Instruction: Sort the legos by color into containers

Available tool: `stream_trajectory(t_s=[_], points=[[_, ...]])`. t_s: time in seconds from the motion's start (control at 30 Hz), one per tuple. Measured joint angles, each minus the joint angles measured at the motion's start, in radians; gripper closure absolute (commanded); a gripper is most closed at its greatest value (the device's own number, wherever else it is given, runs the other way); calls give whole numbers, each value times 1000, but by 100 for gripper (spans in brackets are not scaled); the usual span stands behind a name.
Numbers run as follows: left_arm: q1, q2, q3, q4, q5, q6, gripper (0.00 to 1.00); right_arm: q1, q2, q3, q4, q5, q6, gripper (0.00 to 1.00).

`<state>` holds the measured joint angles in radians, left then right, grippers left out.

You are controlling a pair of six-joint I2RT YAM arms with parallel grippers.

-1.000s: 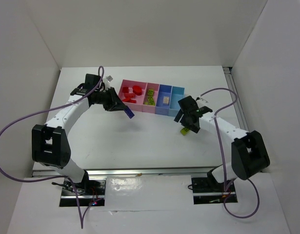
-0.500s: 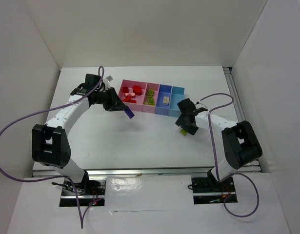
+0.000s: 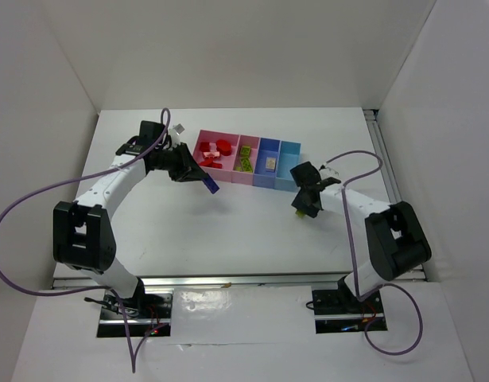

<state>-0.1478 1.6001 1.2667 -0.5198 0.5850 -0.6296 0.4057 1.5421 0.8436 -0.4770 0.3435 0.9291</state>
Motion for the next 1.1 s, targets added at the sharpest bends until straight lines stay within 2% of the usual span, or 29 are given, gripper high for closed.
stream_trajectory(t_s=[0.1, 0.27, 0.43, 0.63, 0.7, 0.73, 0.83, 1.1], points=[[0, 0, 0, 1, 0, 0, 100, 28, -51, 60, -35, 19, -47, 71], [0, 0, 0, 2, 0, 0, 100, 87, -23, 339, -8, 1, -179, 71], [0, 0, -6, 3, -3, 2, 100, 118, 188, 618, 65, -45, -294, 70], [0, -1, -13, 0, -3, 6, 100, 124, 458, 814, 96, -118, -360, 68], [0, -1, -15, 0, 4, 6, 100, 126, 516, 846, 95, -131, -373, 63], [0, -1, -17, 0, 13, 6, 100, 127, 544, 868, 90, -134, -378, 51], [-1, -1, -19, -2, 32, 6, 100, 129, 611, 937, 79, -140, -393, 36], [-19, -1, -19, 10, 56, 1, 100, 138, 602, 961, 77, -109, -422, 36]])
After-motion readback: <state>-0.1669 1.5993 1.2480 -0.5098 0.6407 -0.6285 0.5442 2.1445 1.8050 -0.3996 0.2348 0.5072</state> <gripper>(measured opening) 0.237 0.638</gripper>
